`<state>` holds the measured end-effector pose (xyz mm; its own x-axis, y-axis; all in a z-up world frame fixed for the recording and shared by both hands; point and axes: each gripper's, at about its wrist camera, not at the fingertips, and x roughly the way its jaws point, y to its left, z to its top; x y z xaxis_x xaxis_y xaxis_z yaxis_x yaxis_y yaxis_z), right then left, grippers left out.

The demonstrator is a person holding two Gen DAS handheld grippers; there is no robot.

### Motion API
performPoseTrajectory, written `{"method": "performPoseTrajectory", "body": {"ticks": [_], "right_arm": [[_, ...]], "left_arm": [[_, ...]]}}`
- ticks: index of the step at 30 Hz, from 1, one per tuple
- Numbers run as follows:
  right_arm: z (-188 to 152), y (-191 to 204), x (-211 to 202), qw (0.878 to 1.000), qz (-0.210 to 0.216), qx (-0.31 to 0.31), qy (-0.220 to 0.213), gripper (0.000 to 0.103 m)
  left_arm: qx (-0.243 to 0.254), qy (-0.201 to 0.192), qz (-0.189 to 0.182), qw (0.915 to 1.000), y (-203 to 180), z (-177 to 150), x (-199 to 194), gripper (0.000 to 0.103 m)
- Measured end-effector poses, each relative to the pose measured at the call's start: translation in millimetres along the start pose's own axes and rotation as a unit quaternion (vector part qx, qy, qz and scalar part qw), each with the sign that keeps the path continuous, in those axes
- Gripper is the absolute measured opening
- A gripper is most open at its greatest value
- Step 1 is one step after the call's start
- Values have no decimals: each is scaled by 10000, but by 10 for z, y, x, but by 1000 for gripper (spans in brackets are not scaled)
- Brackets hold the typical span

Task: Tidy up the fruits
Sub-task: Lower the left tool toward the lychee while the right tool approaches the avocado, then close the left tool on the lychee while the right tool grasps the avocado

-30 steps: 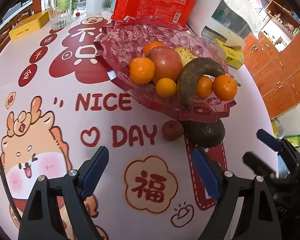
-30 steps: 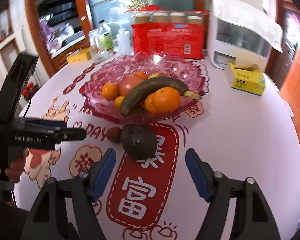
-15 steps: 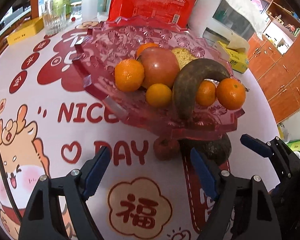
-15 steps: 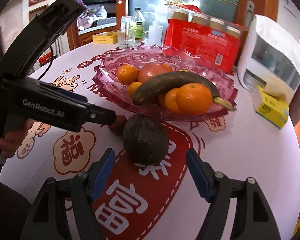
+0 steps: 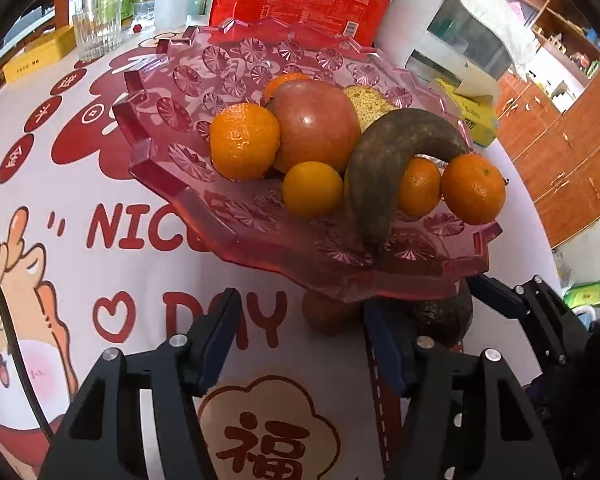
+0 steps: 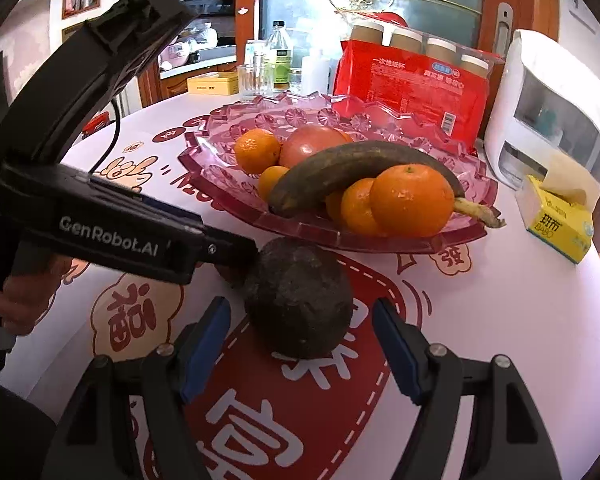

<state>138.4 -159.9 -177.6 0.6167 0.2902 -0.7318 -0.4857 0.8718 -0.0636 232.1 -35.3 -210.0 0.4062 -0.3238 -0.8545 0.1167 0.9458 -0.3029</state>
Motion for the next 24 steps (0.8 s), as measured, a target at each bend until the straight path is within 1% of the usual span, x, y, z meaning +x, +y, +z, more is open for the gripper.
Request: {"method": "performPoseTrajectory", "body": {"ticks": [4,6,8,13,15,24], "right_arm": [[24,-19,55,9999,17,99,37,69],[21,-22,77,9999,35,132,58,62],[22,-20,101,9998,103,160,94,59],[18,-29,128,9995,149,271,106,58],[19,-51,134,9991,192,370,108,58],[27,-78,130,9978,259,552,248,58]], "left_arm": [[-3,-35,-68,10000,-14,-15,15,55],[-21,-51,-129,9999,-12,-18,20,51],[-44,-45,-209,9998,-22,-10,36,47],[-72,-56,-356,9993,-30,-9,36,37],[-91,-48,-463,9989,-30,-9,39,29],[-50,58,-345,9994,-98,-15,24,28]]}}
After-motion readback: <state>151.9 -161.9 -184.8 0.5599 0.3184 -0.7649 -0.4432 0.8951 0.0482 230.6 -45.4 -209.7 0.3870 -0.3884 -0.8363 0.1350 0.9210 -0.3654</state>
